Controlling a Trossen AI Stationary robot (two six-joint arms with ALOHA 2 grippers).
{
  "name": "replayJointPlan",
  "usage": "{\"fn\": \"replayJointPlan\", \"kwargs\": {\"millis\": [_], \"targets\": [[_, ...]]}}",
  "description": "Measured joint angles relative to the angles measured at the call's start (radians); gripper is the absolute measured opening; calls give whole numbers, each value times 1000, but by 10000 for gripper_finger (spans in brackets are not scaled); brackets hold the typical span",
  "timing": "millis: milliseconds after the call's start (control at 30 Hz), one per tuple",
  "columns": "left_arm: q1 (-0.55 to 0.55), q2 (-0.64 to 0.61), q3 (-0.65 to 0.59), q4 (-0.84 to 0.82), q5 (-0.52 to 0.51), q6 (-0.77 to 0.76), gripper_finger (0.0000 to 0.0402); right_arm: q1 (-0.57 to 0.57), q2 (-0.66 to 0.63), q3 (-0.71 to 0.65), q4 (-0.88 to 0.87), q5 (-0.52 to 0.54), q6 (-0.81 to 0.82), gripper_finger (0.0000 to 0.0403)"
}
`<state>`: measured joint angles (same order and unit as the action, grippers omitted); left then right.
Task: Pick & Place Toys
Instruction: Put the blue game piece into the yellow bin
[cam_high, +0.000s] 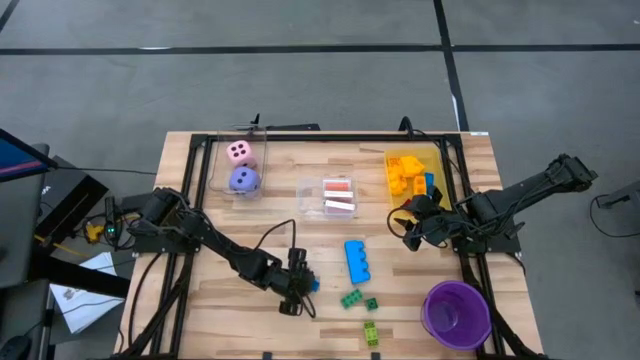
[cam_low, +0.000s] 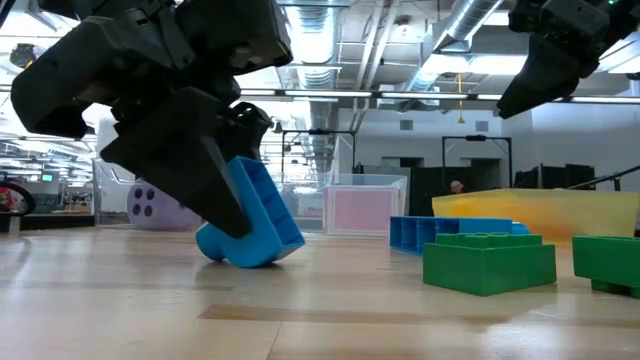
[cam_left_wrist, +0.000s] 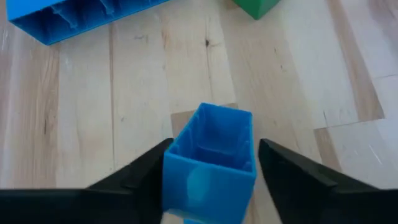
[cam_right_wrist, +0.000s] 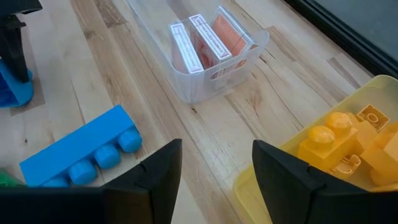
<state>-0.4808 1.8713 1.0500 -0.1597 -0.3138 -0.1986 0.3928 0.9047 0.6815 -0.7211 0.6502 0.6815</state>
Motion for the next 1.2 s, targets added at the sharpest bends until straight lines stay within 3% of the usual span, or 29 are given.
{"fn": "replayJointPlan", "kwargs": {"millis": [200,467,700,833,967,1200], "targets": [[0,-1,0,0,0,0,125,0,0,0,0,0,0,189],[47,-1,-1,114,3,14,123,1,0,0,96,0,-103,189],[89,-1,-1,391,-128,213,123,84,0,1,367,-28,-340,189],[107,-1,-1,614,-150,349,123,151,0,1,477,-29,-445,189],[122,-1,-1,792,-125,459,123,212,0,1,545,-29,-523,189],[164,-1,-1,1055,2,460,123,256,60,2,736,-16,-683,200]]}}
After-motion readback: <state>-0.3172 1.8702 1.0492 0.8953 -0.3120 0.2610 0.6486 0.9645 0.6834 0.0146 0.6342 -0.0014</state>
